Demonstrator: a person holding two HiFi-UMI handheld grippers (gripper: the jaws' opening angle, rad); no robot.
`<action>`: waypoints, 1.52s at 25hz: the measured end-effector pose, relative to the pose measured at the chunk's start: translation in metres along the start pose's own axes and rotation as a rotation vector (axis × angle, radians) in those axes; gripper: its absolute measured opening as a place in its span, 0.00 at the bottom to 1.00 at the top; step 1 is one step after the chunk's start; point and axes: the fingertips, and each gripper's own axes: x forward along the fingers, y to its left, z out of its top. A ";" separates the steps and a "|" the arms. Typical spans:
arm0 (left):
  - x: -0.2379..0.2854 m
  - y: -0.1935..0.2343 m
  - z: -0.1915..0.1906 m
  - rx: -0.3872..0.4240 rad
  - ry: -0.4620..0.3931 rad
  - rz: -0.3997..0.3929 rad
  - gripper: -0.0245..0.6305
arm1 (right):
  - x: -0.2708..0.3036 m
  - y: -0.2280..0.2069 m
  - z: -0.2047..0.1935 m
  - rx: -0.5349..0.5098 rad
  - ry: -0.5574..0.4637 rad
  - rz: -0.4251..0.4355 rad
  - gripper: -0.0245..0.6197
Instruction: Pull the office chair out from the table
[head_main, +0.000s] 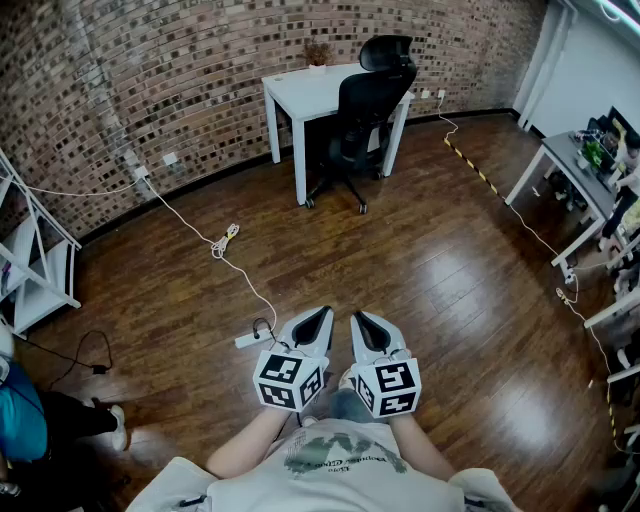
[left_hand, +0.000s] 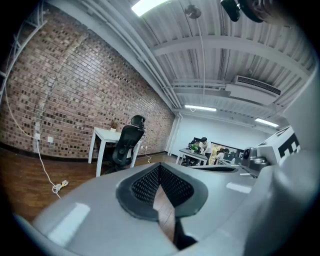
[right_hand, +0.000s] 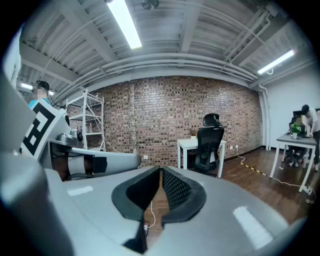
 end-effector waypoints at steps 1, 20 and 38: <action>0.006 0.002 0.003 0.002 0.001 0.000 0.06 | 0.005 -0.005 0.003 -0.002 -0.003 0.002 0.04; 0.193 0.072 0.075 0.054 -0.010 0.089 0.06 | 0.169 -0.127 0.081 -0.010 -0.084 0.123 0.05; 0.312 0.125 0.097 0.092 0.012 0.110 0.06 | 0.257 -0.213 0.100 0.008 -0.069 0.102 0.05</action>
